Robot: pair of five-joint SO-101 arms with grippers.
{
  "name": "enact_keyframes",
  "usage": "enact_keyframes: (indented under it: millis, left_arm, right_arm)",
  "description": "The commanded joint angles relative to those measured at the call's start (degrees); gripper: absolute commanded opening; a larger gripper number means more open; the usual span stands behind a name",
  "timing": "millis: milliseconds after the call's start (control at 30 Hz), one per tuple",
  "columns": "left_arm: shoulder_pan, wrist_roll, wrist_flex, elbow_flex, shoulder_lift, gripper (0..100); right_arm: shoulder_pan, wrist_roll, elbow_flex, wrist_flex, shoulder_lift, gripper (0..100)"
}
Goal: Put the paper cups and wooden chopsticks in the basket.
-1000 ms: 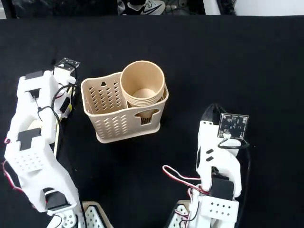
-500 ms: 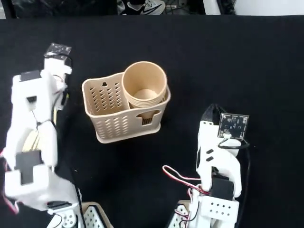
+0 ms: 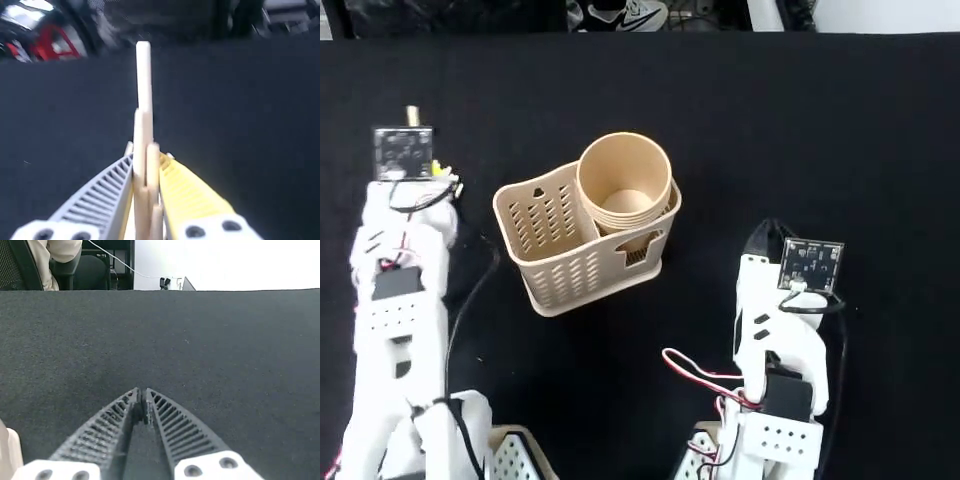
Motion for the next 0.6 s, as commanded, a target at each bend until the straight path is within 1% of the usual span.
enact_keyframes:
  millis: [0,100,267,567]
  left_arm:
    - [-3.4,2.1,-2.5,0.2,-4.8,3]
    - [-4.9,6.9,-2.7,0.1,-7.5,3]
    - [-4.9,13.2,-2.7,0.6,-14.9,3]
    - [-4.4,23.3,-2.4,0.3,-35.2,3]
  right_arm:
    - [-1.1,0.5,-0.3,0.1,-2.6,1.3]
    - [-1.1,0.5,-0.3,0.1,-2.6,1.3]
    - [-1.1,0.5,-0.3,0.1,-2.6,1.3]
    - [-1.1,0.5,-0.3,0.1,-2.6,1.3]
